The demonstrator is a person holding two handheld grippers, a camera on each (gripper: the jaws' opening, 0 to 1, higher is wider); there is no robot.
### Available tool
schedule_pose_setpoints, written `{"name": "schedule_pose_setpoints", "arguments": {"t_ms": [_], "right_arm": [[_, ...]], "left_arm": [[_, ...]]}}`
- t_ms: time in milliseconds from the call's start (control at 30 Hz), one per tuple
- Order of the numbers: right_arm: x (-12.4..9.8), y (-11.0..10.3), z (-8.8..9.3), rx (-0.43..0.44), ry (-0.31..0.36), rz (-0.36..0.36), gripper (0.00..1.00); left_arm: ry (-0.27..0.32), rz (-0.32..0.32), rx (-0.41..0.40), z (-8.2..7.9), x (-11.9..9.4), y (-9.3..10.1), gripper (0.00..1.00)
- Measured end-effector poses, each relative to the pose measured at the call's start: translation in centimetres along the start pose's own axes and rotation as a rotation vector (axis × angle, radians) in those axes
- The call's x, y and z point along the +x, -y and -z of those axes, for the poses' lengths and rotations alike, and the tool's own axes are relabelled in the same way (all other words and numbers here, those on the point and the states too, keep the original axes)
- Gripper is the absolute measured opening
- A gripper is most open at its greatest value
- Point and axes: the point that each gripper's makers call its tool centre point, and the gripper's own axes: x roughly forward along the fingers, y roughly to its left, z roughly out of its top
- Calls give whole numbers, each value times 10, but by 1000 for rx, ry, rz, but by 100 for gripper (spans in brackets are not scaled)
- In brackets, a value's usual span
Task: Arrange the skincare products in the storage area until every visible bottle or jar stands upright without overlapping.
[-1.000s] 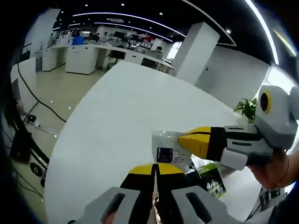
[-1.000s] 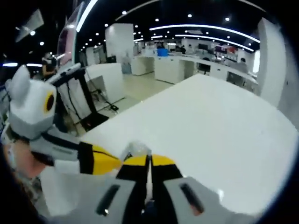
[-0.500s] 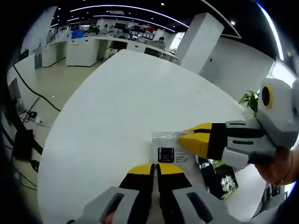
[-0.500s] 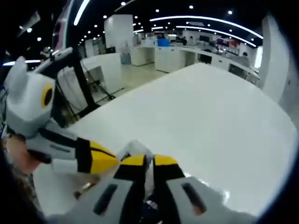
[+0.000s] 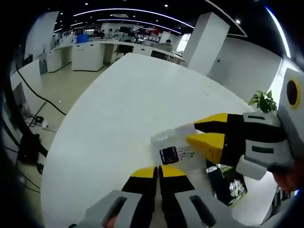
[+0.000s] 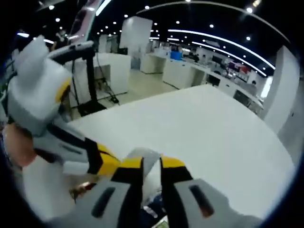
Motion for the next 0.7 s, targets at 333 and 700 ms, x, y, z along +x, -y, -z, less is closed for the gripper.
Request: {"name": "schedule_pose_setpoints", "arguments": {"t_ms": [333,700], "right_arm": [[-24,-20,-3,93,37,-64,14],[-105,-67,4,365,74,-292,13]], "left_arm": [[0,-5,38,0,0,-1,2],[121,2,187,-26,-10,8,22]]}}
